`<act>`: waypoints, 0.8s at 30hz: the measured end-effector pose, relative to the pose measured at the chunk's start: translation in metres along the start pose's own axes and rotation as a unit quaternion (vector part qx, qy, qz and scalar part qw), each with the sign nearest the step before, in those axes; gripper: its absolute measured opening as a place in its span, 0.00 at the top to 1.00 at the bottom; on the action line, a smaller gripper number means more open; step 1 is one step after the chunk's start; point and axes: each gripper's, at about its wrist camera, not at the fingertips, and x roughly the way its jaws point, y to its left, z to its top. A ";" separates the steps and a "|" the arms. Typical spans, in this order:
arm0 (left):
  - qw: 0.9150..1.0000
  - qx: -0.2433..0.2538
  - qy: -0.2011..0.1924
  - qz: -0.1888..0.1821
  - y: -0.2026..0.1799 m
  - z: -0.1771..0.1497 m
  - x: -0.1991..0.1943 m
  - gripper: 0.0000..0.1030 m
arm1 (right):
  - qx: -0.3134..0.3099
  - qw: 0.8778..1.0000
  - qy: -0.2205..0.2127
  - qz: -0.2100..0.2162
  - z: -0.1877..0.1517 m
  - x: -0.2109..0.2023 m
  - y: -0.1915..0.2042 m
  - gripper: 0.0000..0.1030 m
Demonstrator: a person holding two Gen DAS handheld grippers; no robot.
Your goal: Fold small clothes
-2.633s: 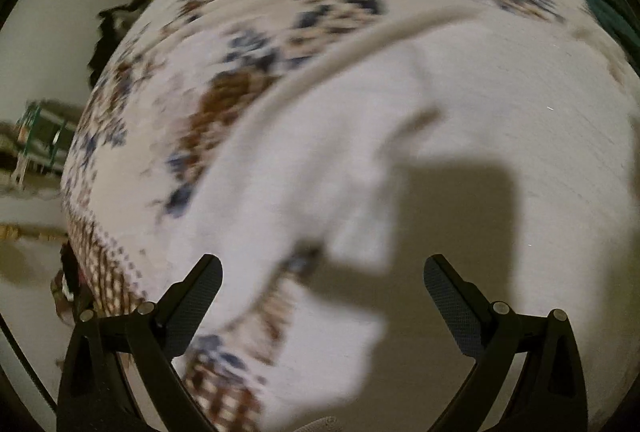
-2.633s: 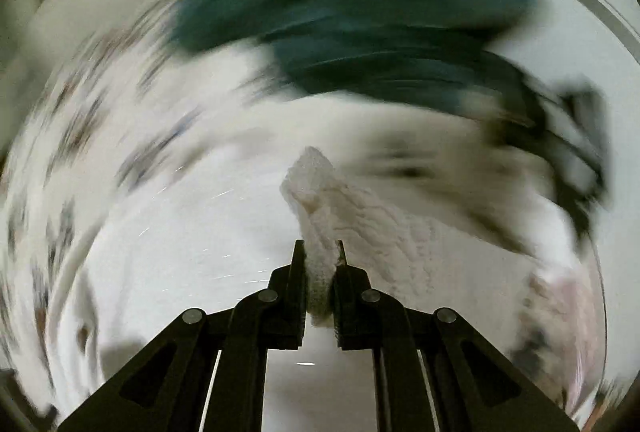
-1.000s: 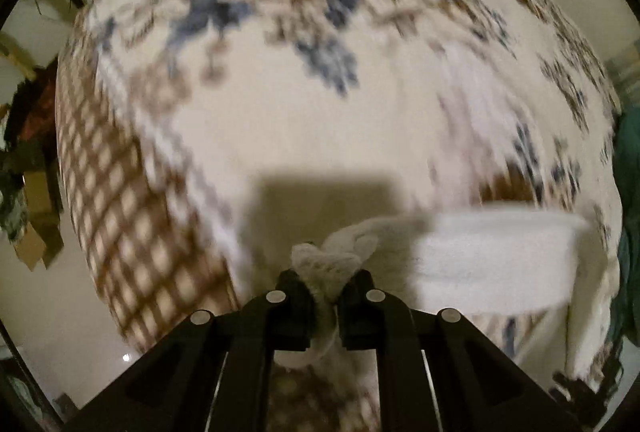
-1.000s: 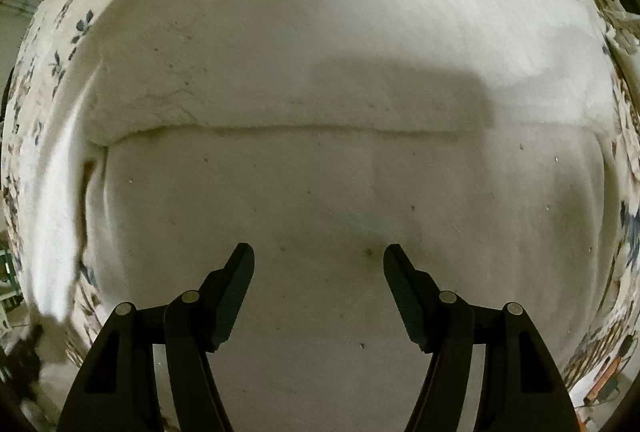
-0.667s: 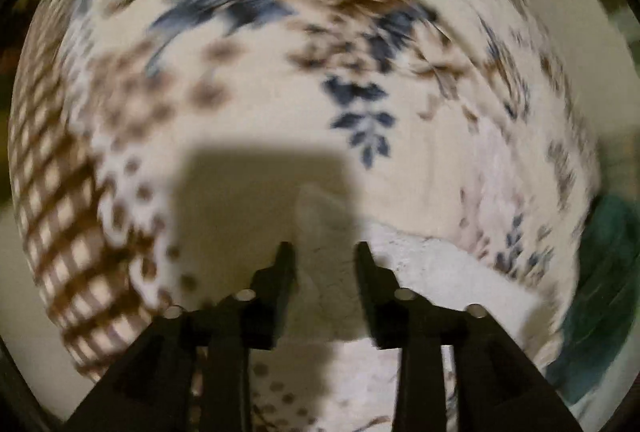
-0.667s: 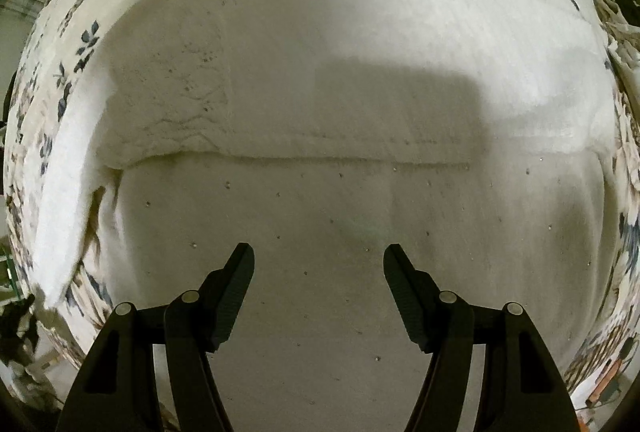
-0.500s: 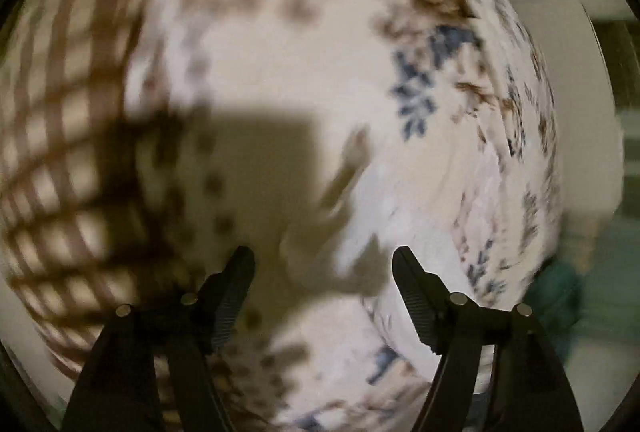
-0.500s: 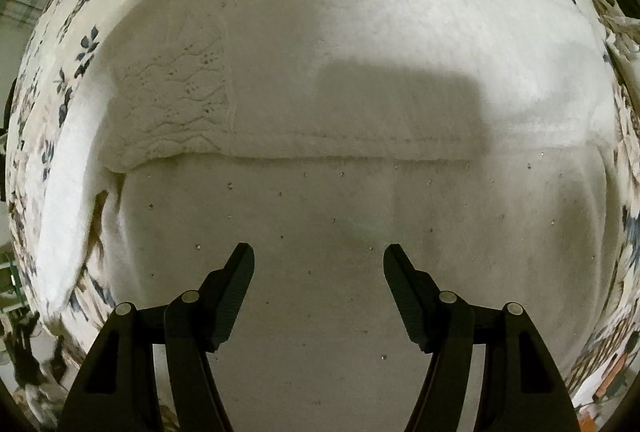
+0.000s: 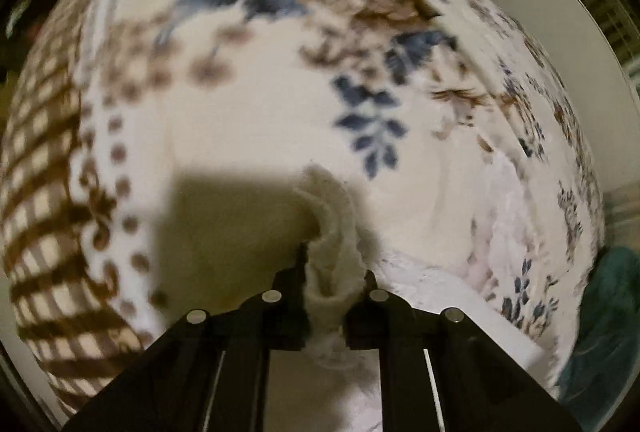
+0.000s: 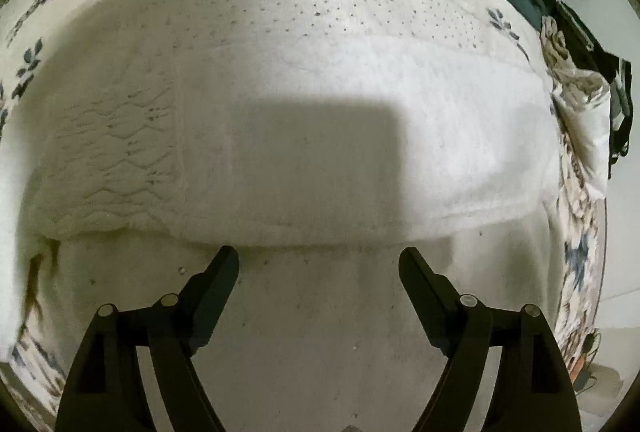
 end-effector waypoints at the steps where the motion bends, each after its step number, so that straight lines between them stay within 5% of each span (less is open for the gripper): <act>1: 1.000 0.011 -0.007 0.005 -0.004 0.000 -0.002 0.91 | 0.000 1.000 0.001 -0.003 -0.002 -0.001 -0.001 0.19; 8: 0.991 0.120 -0.050 0.029 -0.071 -0.018 -0.038 0.92 | 0.005 1.000 -0.001 -0.011 0.044 0.009 -0.010 0.16; 13: 0.968 0.242 -0.064 -0.003 -0.171 -0.069 -0.067 0.92 | 0.014 1.000 0.002 0.024 0.054 0.015 -0.041 0.16; 18: 0.923 0.376 -0.023 -0.078 -0.294 -0.176 -0.086 0.92 | 0.057 0.995 0.011 0.087 0.054 0.010 -0.093 0.16; 24: 0.865 0.460 0.084 -0.183 -0.404 -0.322 -0.088 0.91 | 0.106 0.988 0.015 0.114 0.058 0.010 -0.176 0.15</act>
